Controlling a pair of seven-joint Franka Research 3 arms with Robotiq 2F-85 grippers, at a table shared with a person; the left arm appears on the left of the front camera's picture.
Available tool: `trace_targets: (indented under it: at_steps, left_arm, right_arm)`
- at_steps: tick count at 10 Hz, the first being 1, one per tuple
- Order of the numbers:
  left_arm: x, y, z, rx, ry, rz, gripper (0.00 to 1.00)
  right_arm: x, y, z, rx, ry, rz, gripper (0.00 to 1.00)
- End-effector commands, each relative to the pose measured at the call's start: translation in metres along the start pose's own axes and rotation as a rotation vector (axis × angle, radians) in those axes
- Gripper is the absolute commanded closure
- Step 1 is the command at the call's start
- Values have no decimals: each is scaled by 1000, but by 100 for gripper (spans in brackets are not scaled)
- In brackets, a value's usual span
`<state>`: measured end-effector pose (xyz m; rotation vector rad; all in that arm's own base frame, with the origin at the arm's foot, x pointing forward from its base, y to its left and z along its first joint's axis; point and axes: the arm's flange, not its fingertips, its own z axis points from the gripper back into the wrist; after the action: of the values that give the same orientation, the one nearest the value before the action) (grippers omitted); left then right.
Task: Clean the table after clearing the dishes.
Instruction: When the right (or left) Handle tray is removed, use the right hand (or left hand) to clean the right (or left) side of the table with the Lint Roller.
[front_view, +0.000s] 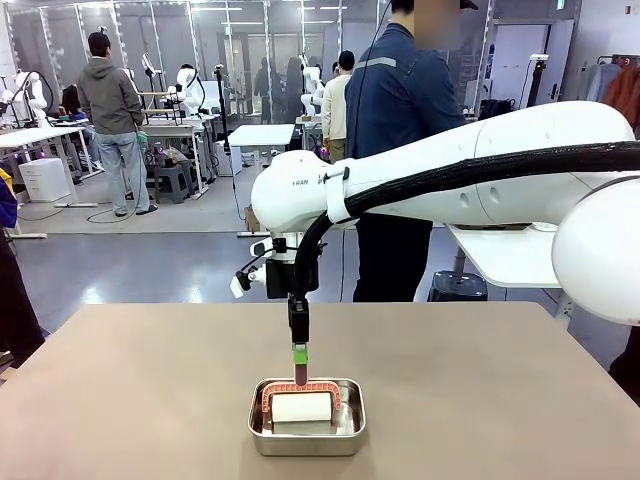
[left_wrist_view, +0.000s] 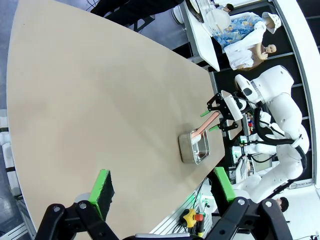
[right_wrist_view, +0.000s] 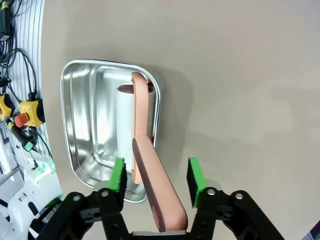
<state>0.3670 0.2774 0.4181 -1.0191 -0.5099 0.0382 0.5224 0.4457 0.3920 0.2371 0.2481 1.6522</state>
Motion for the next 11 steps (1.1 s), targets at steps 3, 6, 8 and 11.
trace_targets:
  at_steps: [3,6,8,11]
  left_arm:
    - [-4,-3,4,0,15,-6,0]
    - [-4,-3,4,0,15,-6,0]
    - [-4,-3,4,0,15,-6,0]
    - [-4,-3,4,0,15,-6,0]
  right_arm:
    - [2,15,10,-27,14,-21,97]
    - [2,27,22,-36,31,-36,100]
    - [0,49,38,-25,42,-75,100]
    - [-13,99,89,-129,17,-160,100]
